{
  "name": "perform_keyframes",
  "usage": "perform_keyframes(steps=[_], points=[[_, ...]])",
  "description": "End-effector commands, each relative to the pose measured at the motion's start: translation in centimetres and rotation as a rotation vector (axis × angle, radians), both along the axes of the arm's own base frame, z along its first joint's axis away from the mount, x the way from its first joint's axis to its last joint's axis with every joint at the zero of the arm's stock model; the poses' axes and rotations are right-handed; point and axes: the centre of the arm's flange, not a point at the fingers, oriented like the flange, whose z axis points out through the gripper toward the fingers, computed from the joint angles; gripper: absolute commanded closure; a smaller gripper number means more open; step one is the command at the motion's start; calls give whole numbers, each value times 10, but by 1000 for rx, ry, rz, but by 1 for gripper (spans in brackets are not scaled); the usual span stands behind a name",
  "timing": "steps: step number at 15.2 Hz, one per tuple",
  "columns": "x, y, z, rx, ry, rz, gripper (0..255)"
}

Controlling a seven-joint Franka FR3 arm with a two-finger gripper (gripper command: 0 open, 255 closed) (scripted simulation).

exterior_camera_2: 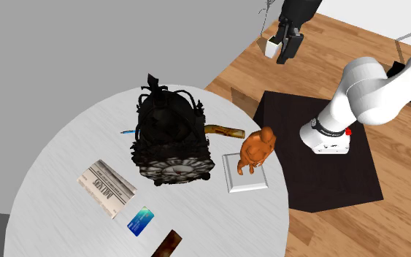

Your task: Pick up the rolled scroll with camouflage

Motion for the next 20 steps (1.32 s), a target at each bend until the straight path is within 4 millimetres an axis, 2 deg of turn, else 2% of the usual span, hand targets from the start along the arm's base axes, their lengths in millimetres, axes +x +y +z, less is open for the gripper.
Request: perform_keyframes(steps=[1,20], points=[[0,0,0,0,0,0,0],[119,59,-214,31,30,8,0]])
